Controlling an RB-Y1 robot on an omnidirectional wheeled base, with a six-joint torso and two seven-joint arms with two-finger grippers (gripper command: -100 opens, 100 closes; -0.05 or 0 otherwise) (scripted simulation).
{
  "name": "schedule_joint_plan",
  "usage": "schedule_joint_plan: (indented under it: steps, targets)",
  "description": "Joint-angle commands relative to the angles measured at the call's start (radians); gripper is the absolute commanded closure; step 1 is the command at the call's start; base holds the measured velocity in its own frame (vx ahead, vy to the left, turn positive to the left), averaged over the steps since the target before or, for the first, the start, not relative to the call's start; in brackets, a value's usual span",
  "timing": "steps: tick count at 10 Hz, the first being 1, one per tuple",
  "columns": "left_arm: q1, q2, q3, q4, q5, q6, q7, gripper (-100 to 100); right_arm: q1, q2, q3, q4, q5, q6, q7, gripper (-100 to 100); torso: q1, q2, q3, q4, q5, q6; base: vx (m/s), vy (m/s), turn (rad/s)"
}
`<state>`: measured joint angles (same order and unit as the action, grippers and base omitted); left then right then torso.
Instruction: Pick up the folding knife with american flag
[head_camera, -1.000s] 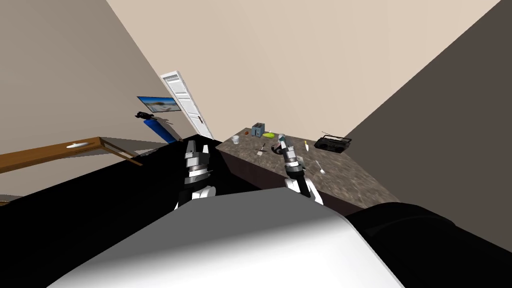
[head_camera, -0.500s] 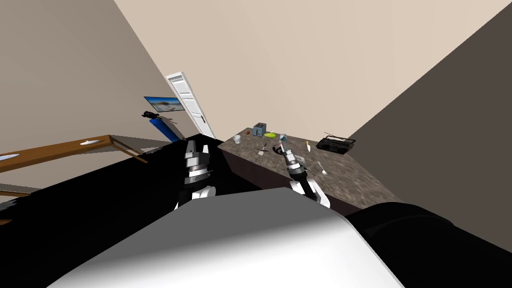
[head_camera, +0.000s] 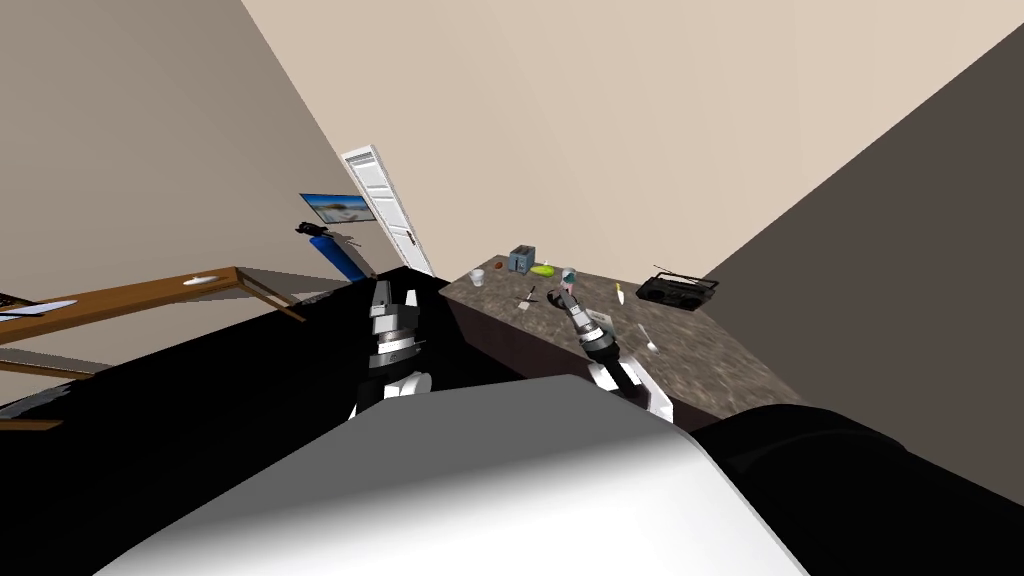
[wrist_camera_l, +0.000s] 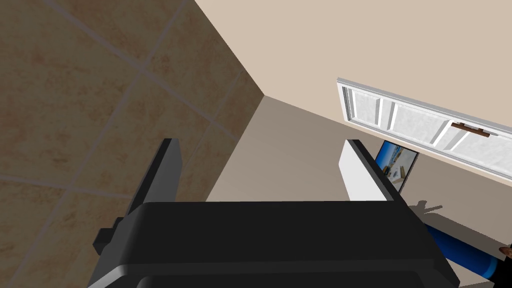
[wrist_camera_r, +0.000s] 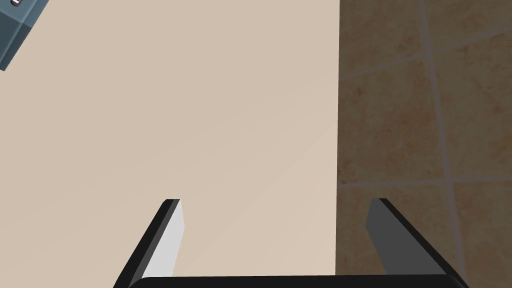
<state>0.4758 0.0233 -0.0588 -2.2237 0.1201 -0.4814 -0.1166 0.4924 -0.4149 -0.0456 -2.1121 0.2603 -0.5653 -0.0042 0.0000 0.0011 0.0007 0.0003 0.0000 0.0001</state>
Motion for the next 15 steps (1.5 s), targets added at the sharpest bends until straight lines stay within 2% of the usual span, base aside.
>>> schedule_joint_plan:
  steps: [1, 2, 3, 6, 7, 8, 11, 12, 13, 14, 15]
  targets:
    - [0.000, 0.000, 0.000, 0.000, 0.000, 0.000, 0.000, 0, 0.004, -0.050, -0.011, 0.030, 0.028, -0.023, 0.007, -100, 0.000, 0.000, 0.000, 0.000, 0.000, 0.000, -0.025, 0.008, 0.062]
    - [0.000, 0.000, 0.000, 0.000, 0.000, 0.000, 0.000, 0, 0.004, -0.063, -0.011, 0.030, 0.028, -0.023, 0.007, -100, 0.000, 0.000, 0.000, 0.000, 0.000, 0.000, -0.019, 0.004, 0.037]
    - [0.000, 0.000, 0.000, 0.000, 0.000, 0.000, 0.000, 0, 0.010, -0.102, -0.023, 0.056, 0.053, -0.044, 0.013, -100, 0.000, 0.000, 0.000, 0.000, 0.000, 0.000, -0.016, 0.012, 0.071]
    - [0.000, 0.000, 0.000, 0.000, 0.000, 0.000, 0.000, 0, 0.016, -0.171, -0.035, 0.082, 0.078, -0.064, 0.018, -100, 0.000, 0.000, 0.000, 0.000, 0.000, 0.000, -0.016, 0.009, 0.050]
    - [0.000, 0.000, 0.000, 0.000, 0.000, 0.000, 0.000, 0, 0.023, -0.208, -0.046, 0.108, 0.104, -0.085, 0.024, -100, 0.000, 0.000, 0.000, 0.000, 0.000, 0.000, -0.018, 0.013, 0.084]
    - [0.000, 0.000, 0.000, 0.000, 0.000, 0.000, 0.000, 0, 0.023, -0.226, -0.046, 0.108, 0.104, -0.085, 0.024, -100, 0.000, 0.000, 0.000, 0.000, 0.000, 0.000, -0.014, 0.010, 0.041]
    - [0.000, 0.000, 0.000, 0.000, 0.000, 0.000, 0.000, 0, 0.040, -0.315, -0.069, 0.162, 0.157, -0.123, 0.035, -100, 0.001, -0.001, 0.000, 0.000, 0.000, 0.000, -0.009, 0.016, 0.079]
    - [0.000, 0.000, 0.000, 0.000, 0.000, 0.000, 0.000, 0, 0.040, -0.334, -0.069, 0.162, 0.157, -0.123, 0.035, -100, 0.001, -0.001, 0.000, 0.000, 0.000, 0.000, -0.005, 0.015, 0.048]
    - [0.000, 0.000, 0.000, 0.000, 0.000, 0.000, 0.000, 0, 0.051, -0.367, -0.081, 0.190, 0.184, -0.141, 0.041, -100, 0.001, -0.001, -0.001, 0.000, 0.000, 0.000, 0.001, 0.024, 0.090]
    - [0.000, 0.000, 0.000, 0.000, 0.000, 0.000, 0.000, 0, 0.051, -0.386, -0.081, 0.190, 0.184, -0.141, 0.041, -100, 0.001, -0.001, -0.001, 0.000, 0.000, 0.000, 0.003, 0.020, 0.051]
    - [0.000, 0.000, 0.000, 0.000, 0.000, 0.000, 0.000, 0, 0.062, -0.420, -0.092, 0.218, 0.212, -0.157, 0.047, -100, 0.001, -0.001, -0.001, 0.000, 0.000, 0.000, 0.008, 0.027, 0.135]
